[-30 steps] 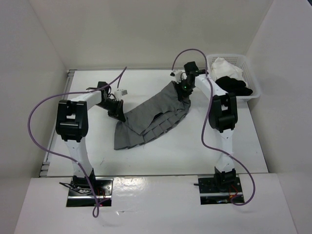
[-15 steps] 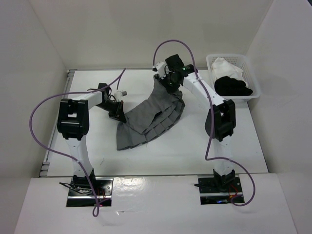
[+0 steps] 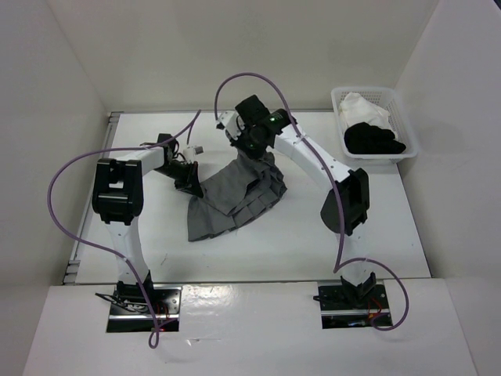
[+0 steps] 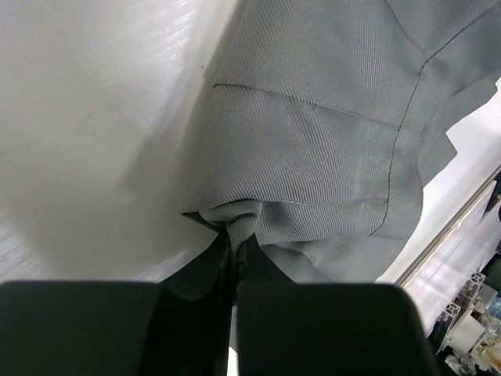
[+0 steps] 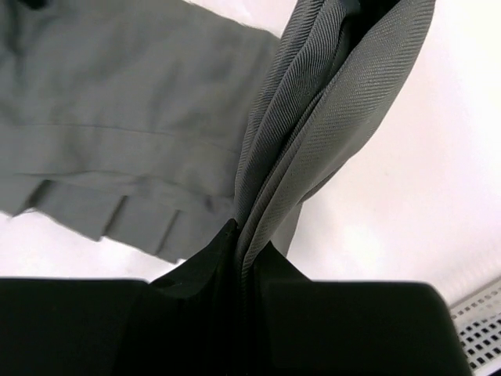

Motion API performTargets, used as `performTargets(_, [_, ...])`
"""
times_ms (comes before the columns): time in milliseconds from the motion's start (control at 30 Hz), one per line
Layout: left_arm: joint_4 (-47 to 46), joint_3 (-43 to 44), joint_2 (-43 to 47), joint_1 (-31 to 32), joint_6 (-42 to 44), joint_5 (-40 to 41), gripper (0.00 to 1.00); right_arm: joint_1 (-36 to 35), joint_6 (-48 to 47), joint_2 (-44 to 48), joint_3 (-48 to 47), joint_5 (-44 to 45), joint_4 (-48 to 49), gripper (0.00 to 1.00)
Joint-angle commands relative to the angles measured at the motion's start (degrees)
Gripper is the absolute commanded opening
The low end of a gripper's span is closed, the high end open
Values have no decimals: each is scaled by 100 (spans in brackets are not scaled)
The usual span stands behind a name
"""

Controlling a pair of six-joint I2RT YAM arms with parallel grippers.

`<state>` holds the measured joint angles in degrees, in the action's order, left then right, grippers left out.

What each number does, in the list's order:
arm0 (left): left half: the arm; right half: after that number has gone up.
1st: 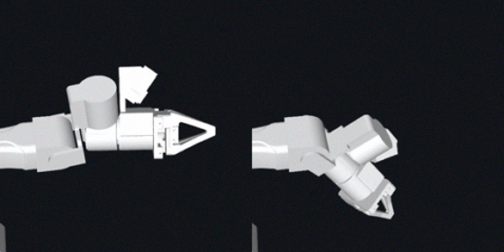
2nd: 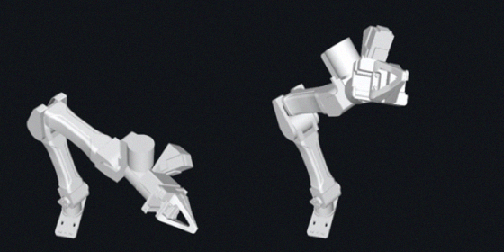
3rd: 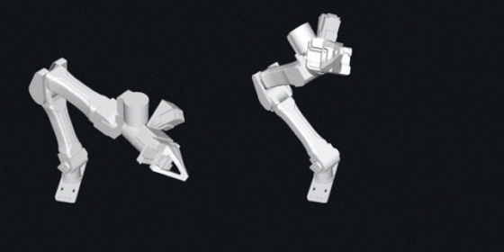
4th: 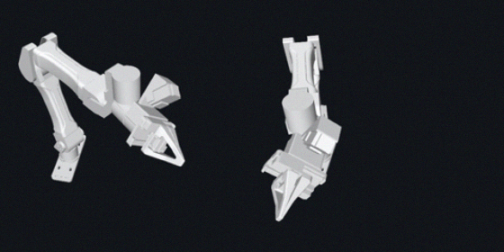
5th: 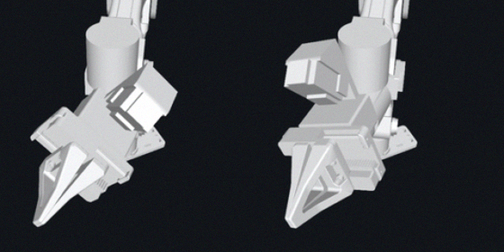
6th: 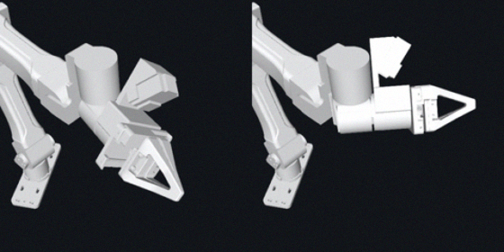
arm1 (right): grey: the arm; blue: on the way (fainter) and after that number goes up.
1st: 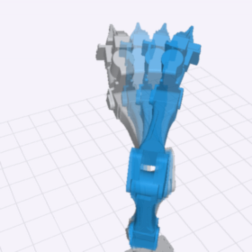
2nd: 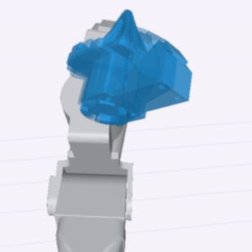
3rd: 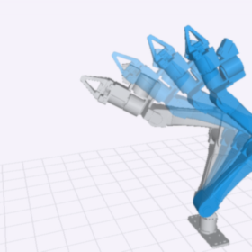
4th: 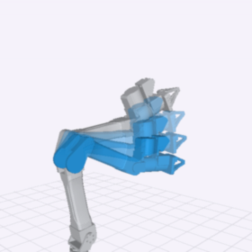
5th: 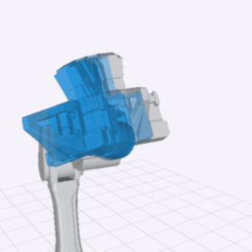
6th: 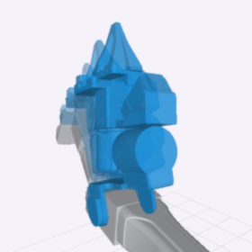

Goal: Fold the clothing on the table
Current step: Fold the skirt

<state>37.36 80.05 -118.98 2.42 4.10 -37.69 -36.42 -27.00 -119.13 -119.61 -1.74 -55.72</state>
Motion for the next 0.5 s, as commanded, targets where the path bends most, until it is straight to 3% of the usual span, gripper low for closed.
performTargets(0, [-71,28,-134,-75,-14,69,0,-207,-68,66,-728,68,-359,0])
performTargets(200, [-71,28,-134,-189,-67,69,0,-576,-68,-215,-1433,-134,-930,0])
performTargets(467, [-71,28,-187,-303,-67,69,0,-1076,-68,-330,-1302,-248,-984,0])
